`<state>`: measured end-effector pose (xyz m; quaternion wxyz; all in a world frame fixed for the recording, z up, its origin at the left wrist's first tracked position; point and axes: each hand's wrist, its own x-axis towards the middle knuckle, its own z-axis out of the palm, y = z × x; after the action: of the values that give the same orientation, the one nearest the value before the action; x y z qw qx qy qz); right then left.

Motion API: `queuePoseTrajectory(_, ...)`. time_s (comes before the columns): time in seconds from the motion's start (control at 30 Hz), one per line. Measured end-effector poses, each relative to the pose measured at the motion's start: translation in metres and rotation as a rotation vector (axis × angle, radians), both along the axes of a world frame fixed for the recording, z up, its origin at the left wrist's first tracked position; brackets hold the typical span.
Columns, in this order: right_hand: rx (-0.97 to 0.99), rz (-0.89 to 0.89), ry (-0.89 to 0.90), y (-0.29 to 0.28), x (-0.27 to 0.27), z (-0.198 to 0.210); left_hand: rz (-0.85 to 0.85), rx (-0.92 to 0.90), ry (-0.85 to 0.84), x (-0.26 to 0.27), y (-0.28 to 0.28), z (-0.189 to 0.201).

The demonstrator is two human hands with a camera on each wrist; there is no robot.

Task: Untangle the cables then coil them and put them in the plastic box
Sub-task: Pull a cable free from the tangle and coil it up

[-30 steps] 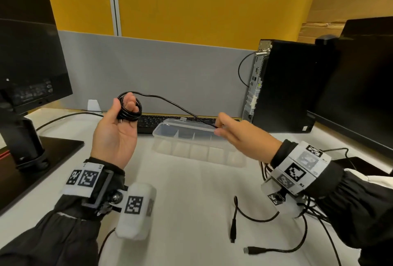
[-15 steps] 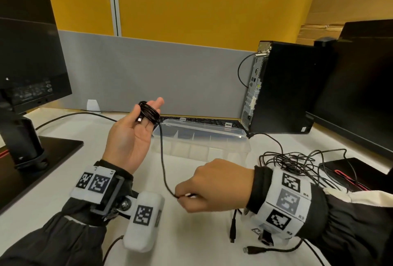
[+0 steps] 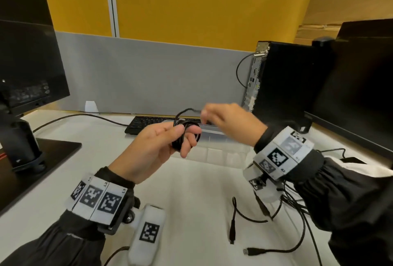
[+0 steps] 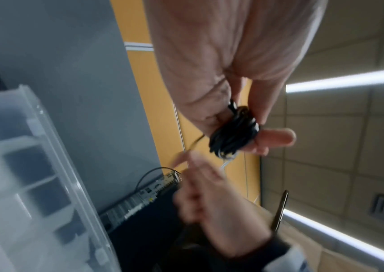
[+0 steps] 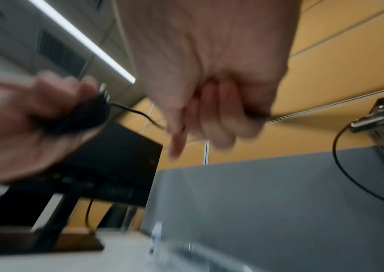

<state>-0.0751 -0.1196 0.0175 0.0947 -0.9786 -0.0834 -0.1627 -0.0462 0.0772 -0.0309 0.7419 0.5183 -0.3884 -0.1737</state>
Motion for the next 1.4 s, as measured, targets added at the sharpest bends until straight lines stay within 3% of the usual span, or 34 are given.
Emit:
queuePoseTrajectory(0.1,-0.086,0.142,0.39,0.014,-0.007,-0.027,0.072,-0.23,0.137,0.004,-0.002,0.002)
queuePoseTrajectory(0.17,-0.05,0.234,0.465,0.027,-0.02,-0.036,0.17,-0.321,0.227,0.01,-0.003,0.001)
queuePoseTrajectory(0.27,-0.054,0.3,0.454,0.034,-0.035,-0.029,0.326,-0.232,0.175,0.018,-0.003,-0.001)
queuePoseTrajectory(0.4,-0.105,0.323,0.239,0.029,-0.039,-0.006,0.399,0.014,0.011,0.018,-0.004,-0.006)
queuePoseTrajectory(0.53,-0.105,0.251,-0.102,0.021,-0.029,0.012,0.241,0.23,-0.194,0.011,-0.004,-0.005)
queuePoseTrajectory(0.6,-0.069,0.22,-0.198,0.02,-0.022,0.014,0.224,0.338,-0.338,0.005,-0.003,-0.003)
queuePoseTrajectory(0.67,-0.009,0.199,-0.269,0.016,-0.015,0.013,0.246,0.388,-0.368,0.003,-0.004,-0.005)
queuePoseTrajectory(0.77,0.081,0.163,-0.252,-0.008,-0.009,0.019,0.353,0.277,-0.298,0.012,0.001,-0.007)
queuePoseTrajectory(0.9,0.172,0.101,-0.052,-0.05,-0.015,0.023,0.445,0.02,-0.09,0.03,0.015,0.001)
queuePoseTrajectory(1.1,0.124,-0.095,0.116,-0.097,-0.021,-0.006,0.397,-0.346,0.253,0.035,0.025,0.011)
queuePoseTrajectory(1.23,0.079,-0.173,0.229,-0.096,-0.021,-0.025,0.301,-0.368,0.331,0.035,0.02,0.007)
queuePoseTrajectory(1.4,0.135,-0.04,0.164,-0.046,-0.016,-0.019,0.234,-0.273,0.304,0.022,0.006,0.003)
